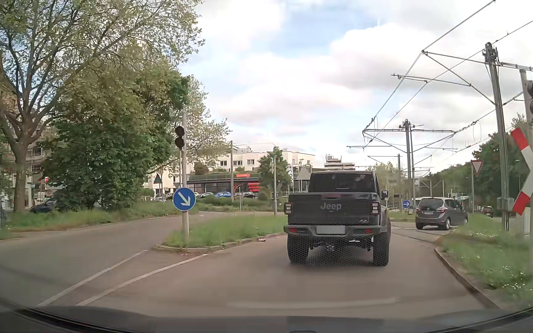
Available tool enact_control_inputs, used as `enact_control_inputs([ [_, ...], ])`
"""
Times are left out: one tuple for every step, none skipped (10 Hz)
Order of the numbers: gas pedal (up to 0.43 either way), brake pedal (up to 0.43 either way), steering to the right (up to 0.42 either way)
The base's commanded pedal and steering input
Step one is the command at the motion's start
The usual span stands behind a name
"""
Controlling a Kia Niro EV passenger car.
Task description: Follow the waypoints while adhering to traffic rules and regulations
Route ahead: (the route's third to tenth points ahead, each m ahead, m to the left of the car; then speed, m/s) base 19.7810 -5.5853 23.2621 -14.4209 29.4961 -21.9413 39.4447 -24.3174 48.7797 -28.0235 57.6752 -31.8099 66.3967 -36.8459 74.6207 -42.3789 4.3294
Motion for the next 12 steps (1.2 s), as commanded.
enact_control_inputs([
  [0.150, 0.000, 0.084],
  [0.130, 0.000, 0.084],
  [0.118, 0.000, 0.084],
  [0.087, 0.000, 0.084],
  [0.087, 0.000, 0.084],
  [0.087, 0.000, 0.085],
  [0.087, 0.000, 0.085],
  [0.087, 0.000, 0.087],
  [0.087, 0.000, 0.092],
  [0.079, 0.000, 0.093],
  [0.079, 0.000, 0.094],
  [0.067, 0.000, 0.099],
])
